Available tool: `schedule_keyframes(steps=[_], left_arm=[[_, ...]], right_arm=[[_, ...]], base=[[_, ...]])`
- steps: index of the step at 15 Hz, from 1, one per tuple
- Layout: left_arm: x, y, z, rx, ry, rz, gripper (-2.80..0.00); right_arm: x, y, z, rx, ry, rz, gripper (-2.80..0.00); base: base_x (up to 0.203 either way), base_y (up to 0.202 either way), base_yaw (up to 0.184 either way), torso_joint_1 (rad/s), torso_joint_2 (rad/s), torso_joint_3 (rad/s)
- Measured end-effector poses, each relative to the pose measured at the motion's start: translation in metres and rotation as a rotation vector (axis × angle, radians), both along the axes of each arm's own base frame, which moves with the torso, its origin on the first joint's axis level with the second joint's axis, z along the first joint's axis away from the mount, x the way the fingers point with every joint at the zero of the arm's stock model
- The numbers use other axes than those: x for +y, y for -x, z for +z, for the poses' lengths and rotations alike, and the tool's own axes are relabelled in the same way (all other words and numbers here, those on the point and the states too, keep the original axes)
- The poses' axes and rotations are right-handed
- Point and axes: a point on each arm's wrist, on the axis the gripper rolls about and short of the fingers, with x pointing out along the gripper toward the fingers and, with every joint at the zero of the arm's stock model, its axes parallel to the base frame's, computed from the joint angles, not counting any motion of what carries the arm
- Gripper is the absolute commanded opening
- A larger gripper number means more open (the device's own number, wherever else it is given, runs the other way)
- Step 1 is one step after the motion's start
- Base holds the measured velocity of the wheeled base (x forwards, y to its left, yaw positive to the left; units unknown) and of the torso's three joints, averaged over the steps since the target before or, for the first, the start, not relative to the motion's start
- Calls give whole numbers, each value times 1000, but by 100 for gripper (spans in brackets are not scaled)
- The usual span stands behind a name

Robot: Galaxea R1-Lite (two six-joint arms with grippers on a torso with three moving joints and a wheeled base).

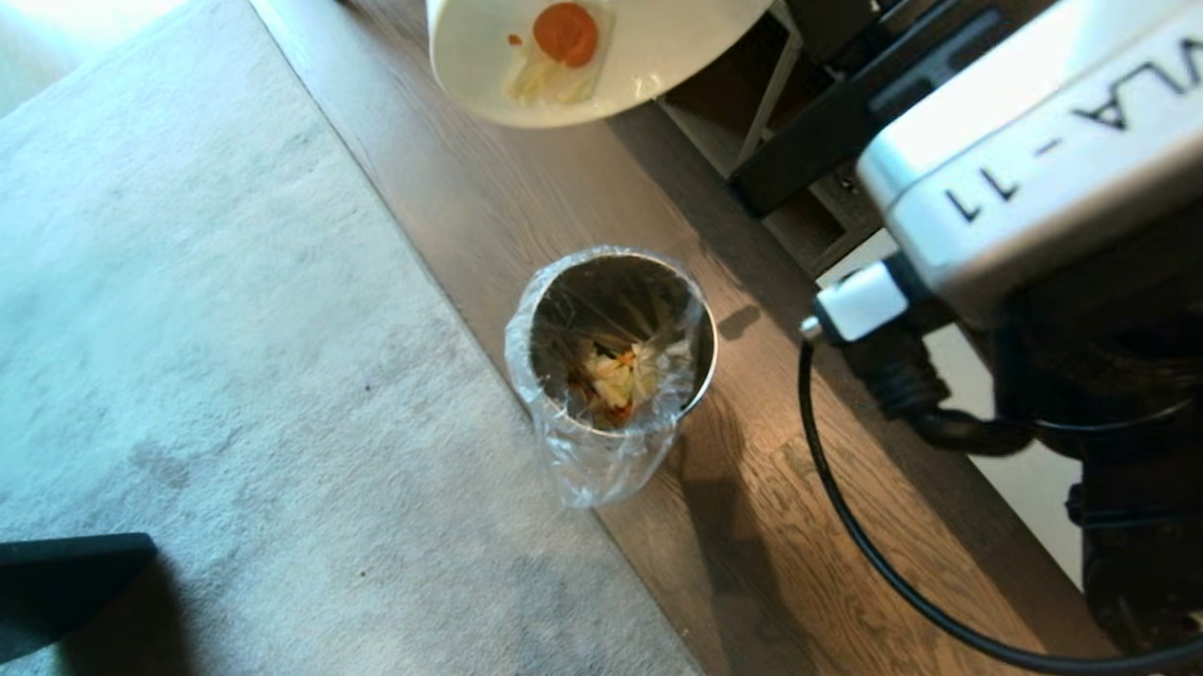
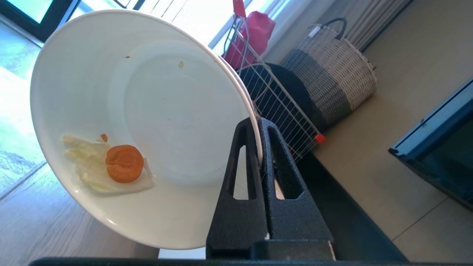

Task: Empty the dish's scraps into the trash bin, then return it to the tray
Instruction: Pour the leftover food from the bowl into the trash can

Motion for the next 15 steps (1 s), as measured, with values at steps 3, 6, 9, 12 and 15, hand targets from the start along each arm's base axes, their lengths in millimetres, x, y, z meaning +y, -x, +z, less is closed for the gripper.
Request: schedule_keyframes(steps=[3, 6, 9, 12, 15], left_arm=[[0, 0, 0, 0, 0, 0, -280], [0, 0, 0, 0, 0, 0, -280], [0, 0, 0, 0, 0, 0, -280], [0, 0, 0, 0, 0, 0, -280], [0, 0, 0, 0, 0, 0, -280]], right_arm=[[-2, 2, 7, -21, -19, 7, -280], [-1, 2, 13, -35, -38, 12, -280], [-2, 3, 26, -66, -81, 14, -280], [-1, 3, 34, -86, -107, 17, -280], [0, 5, 42, -107, -136, 26, -280]], base=[[0, 0, 0, 0, 0, 0], [0, 0, 0, 0, 0, 0], [0, 0, 0, 0, 0, 0], [0, 0, 0, 0, 0, 0], [0, 0, 0, 0, 0, 0]])
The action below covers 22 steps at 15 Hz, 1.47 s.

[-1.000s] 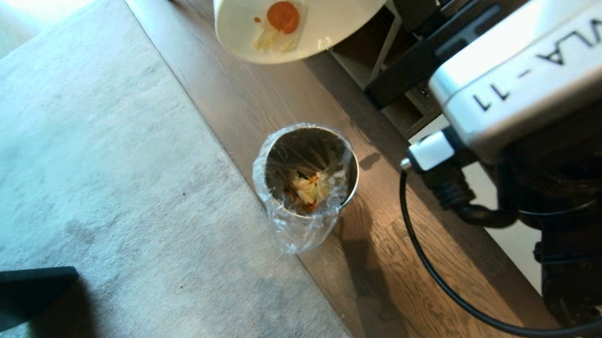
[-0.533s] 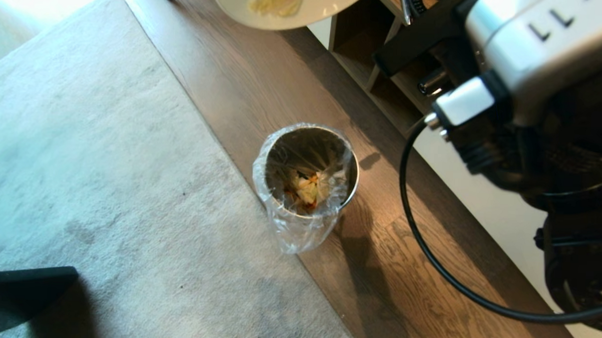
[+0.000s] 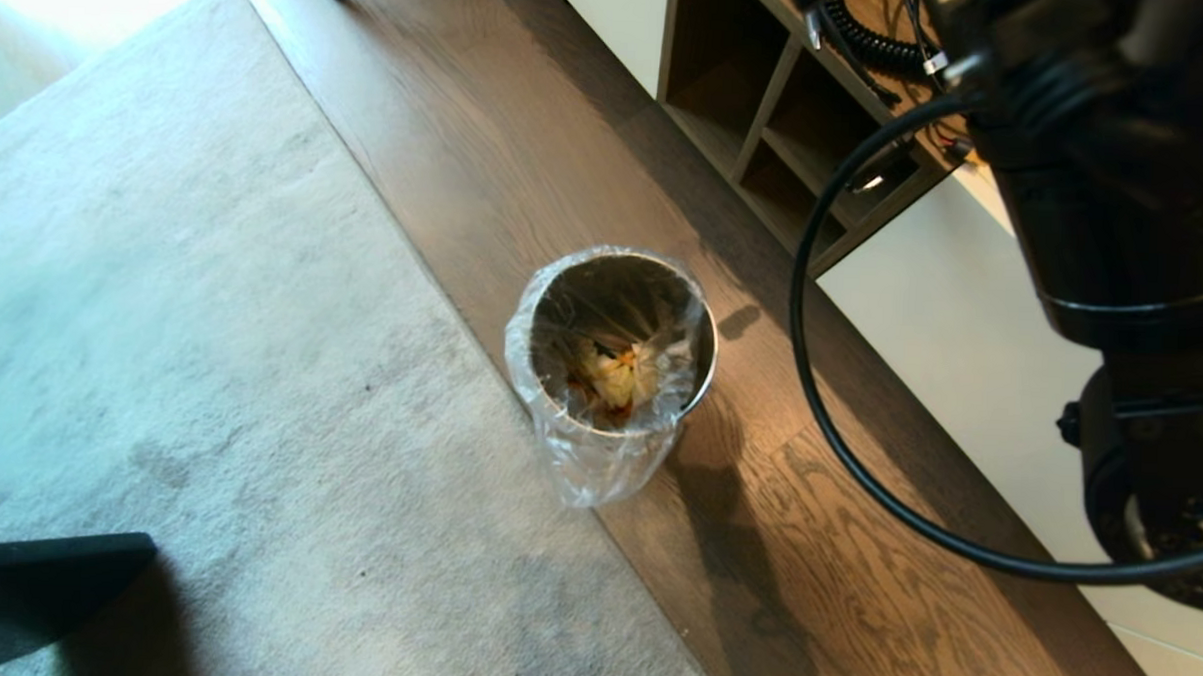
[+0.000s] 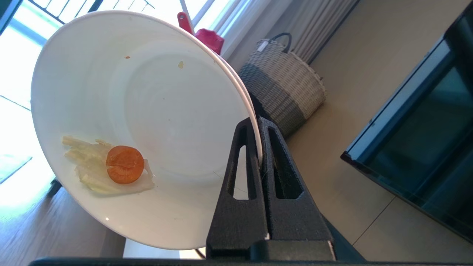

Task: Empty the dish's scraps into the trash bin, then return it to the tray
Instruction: Pour the leftover food from the bowl into the trash can

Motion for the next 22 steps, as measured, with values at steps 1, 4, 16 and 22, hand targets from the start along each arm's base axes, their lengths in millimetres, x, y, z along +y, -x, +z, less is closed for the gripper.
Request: schedule_keyframes(steps=[1, 4, 16, 22], left_arm=[[0, 0, 0, 0, 0, -1, -280], [0, 0, 0, 0, 0, -1, -280], [0, 0, 0, 0, 0, 0, -280], [0, 0, 0, 0, 0, 0, -280]], right_arm=[[0, 2, 3, -6, -9, 5, -280], [0, 5, 7, -18, -25, 14, -280], [3, 25, 23, -57, -79, 77, -280], [4, 28, 24, -61, -81, 88, -280]], base=[[0, 0, 0, 0, 0, 0], [0, 0, 0, 0, 0, 0], [0, 0, 0, 0, 0, 0], [0, 0, 0, 0, 0, 0]])
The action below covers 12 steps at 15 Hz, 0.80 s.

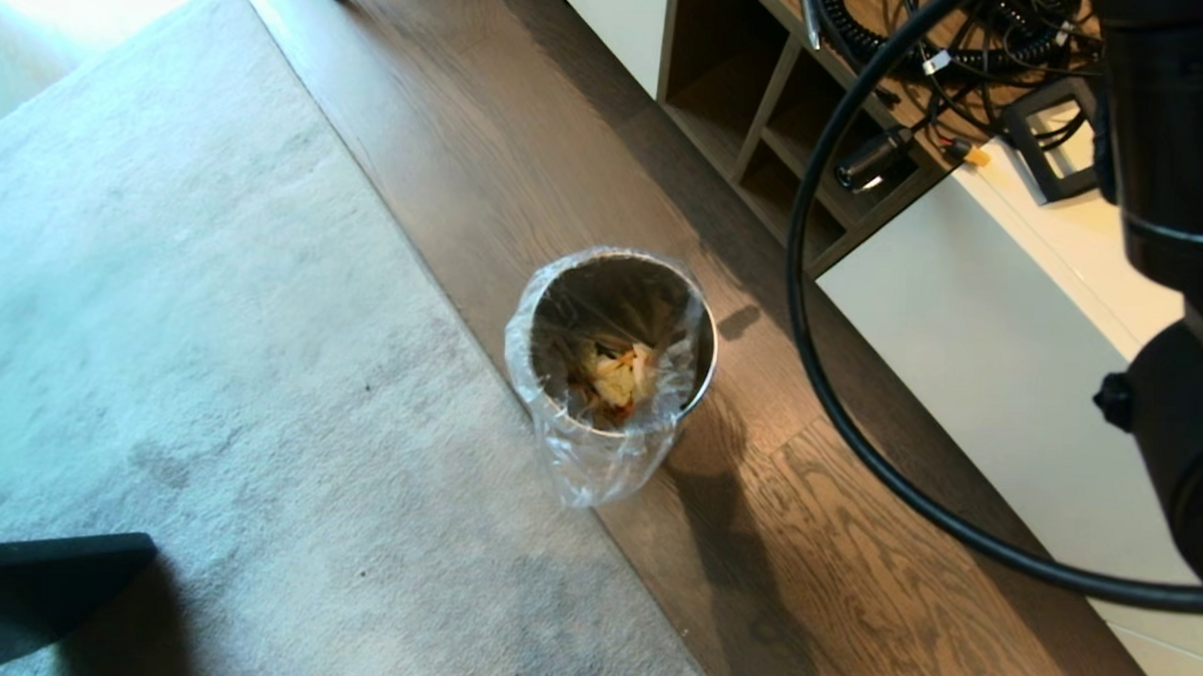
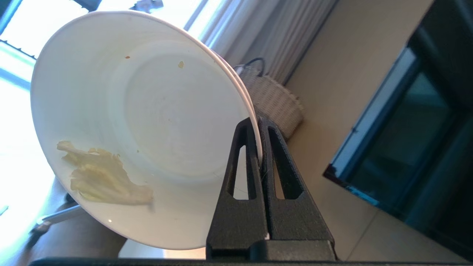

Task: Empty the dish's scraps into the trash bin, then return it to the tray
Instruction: Pour the leftover food from the bowl into the trash can

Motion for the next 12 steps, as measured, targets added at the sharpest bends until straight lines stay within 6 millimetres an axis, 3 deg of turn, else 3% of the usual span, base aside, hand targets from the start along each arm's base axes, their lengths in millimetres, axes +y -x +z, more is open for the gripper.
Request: schedule_keyframes(steps=[2, 12], left_arm=[[0, 0, 0, 0, 0, 0, -280], [0, 0, 0, 0, 0, 0, -280]], right_arm=[[3, -2, -9, 20, 35, 3, -280], [-2, 3, 7, -15, -24, 15, -280]], base=[[0, 0, 0, 0, 0, 0], [0, 0, 0, 0, 0, 0]])
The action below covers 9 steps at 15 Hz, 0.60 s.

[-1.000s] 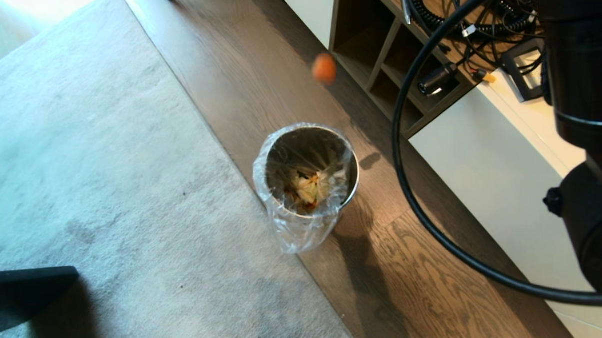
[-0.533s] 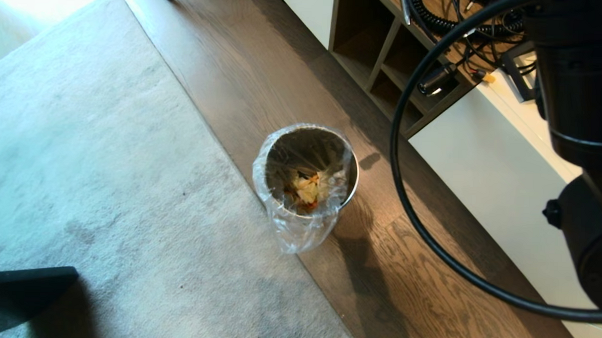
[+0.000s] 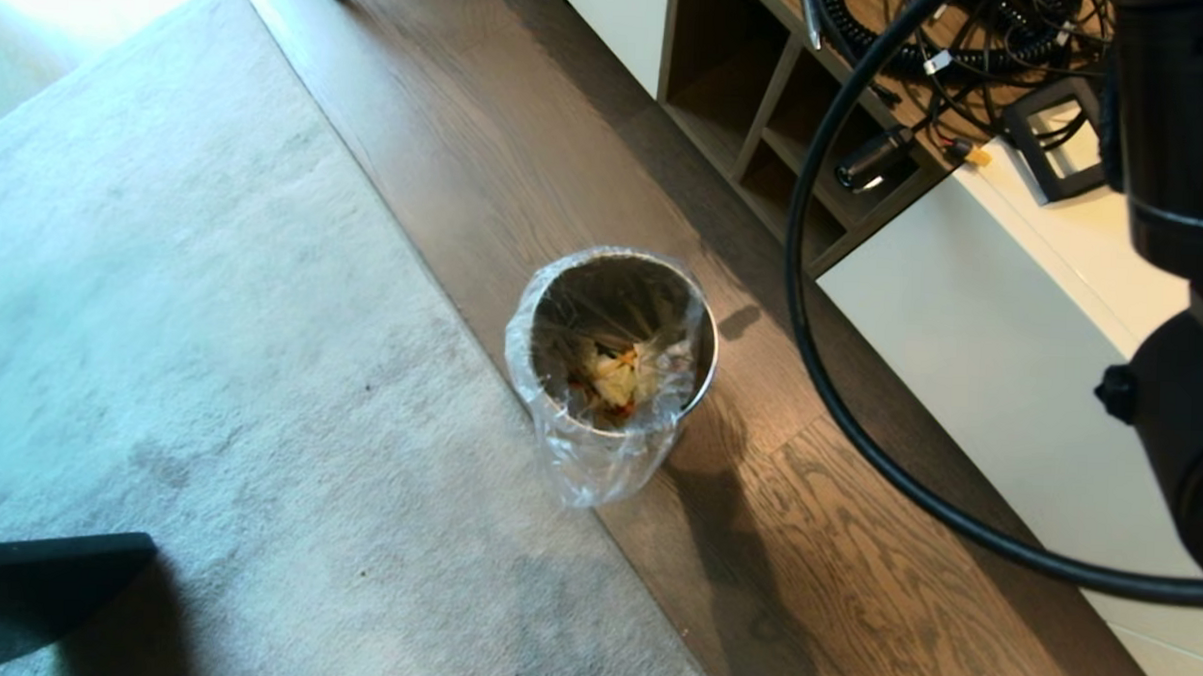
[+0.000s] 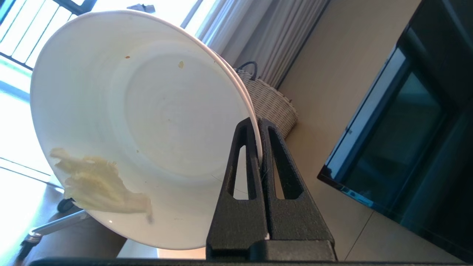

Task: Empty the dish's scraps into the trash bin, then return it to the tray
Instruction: Pour the leftover food from the bowl into the trash can

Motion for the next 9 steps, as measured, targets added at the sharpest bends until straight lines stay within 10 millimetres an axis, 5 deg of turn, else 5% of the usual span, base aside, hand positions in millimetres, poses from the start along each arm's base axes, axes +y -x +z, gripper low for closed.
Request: schedule_keyframes(steps=[9], left_arm=[[0, 0, 0, 0, 0, 0, -280]], right_arm=[[-7, 4, 24, -1, -38, -4, -280]], base=[[0, 0, 0, 0, 0, 0]])
